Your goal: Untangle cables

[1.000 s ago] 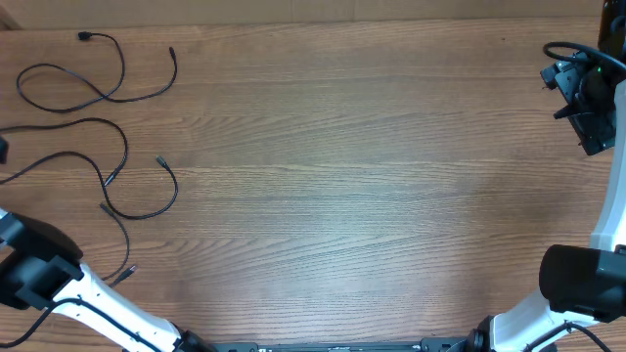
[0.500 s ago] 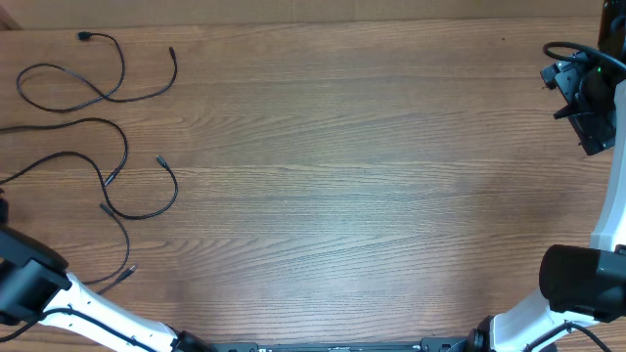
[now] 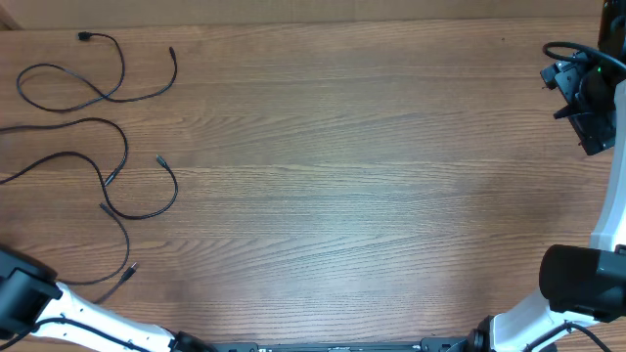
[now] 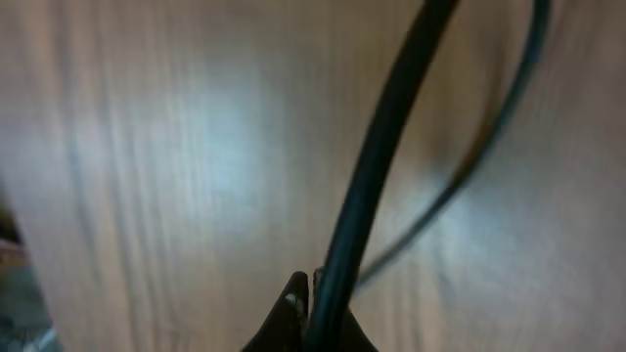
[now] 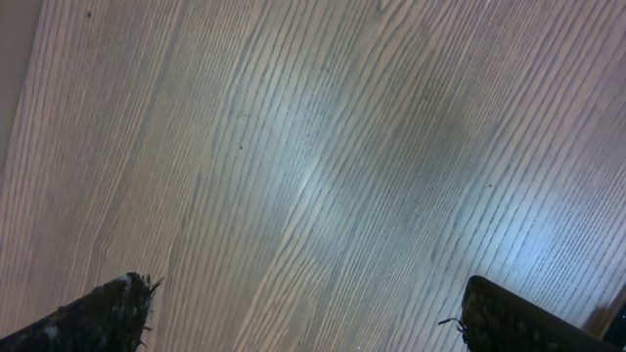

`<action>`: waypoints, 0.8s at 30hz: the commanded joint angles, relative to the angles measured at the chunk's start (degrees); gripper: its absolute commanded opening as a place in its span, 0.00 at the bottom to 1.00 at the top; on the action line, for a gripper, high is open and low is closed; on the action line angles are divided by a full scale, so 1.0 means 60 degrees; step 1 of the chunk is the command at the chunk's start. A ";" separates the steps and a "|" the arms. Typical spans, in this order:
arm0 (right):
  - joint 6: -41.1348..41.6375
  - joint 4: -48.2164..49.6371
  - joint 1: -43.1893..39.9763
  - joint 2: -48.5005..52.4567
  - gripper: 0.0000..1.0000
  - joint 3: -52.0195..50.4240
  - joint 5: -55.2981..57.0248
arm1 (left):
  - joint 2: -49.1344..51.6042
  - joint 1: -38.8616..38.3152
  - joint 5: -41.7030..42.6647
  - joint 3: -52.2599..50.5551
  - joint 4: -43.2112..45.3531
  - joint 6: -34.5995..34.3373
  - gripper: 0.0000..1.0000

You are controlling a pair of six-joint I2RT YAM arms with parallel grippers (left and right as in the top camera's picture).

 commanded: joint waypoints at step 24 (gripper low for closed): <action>-0.0033 0.0044 0.0015 -0.0066 1.00 -0.0040 0.0168 | -0.1260 -0.0331 -0.1016 -0.0033 0.0393 0.0382 0.96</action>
